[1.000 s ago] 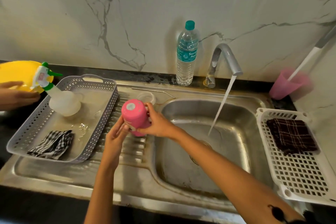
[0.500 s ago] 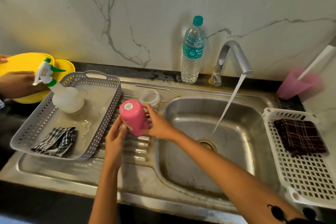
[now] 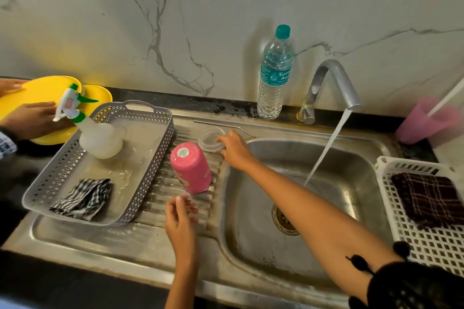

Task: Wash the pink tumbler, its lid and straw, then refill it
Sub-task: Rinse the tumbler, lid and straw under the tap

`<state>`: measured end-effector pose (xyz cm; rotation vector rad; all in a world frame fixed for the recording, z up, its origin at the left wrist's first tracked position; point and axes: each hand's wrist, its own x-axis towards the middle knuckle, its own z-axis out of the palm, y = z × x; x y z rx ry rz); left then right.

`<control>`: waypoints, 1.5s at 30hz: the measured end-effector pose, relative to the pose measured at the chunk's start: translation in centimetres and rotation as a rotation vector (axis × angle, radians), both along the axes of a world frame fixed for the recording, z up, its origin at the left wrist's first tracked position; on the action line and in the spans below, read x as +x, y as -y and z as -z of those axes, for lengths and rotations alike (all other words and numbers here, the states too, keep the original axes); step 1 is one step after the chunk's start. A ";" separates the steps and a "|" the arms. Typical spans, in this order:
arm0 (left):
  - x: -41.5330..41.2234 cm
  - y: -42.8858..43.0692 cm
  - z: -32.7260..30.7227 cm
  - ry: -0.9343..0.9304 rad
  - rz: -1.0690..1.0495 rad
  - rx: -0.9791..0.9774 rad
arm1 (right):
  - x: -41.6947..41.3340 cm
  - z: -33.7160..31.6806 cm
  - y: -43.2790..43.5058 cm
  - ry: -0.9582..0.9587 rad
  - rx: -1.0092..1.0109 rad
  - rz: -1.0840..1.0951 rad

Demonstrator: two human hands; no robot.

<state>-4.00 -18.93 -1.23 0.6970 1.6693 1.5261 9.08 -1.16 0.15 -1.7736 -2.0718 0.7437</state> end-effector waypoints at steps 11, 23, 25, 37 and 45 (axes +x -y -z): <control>9.9 0.0 -0.8 0.089 0.379 -0.013 | 11.2 0.7 7.8 -0.033 0.161 0.187; 22.2 -10.5 -0.8 0.716 0.826 -0.311 | 19.8 -0.8 11.3 -0.011 0.131 0.323; 23.1 -11.2 -0.4 0.814 0.788 -0.346 | 20.2 -0.7 11.5 0.011 0.121 0.295; 23.4 -11.5 0.4 0.726 0.749 -0.274 | 20.5 1.2 12.3 0.260 0.360 0.123; 23.1 -11.7 0.7 0.701 0.807 -0.273 | 21.3 0.8 11.0 0.160 0.319 0.115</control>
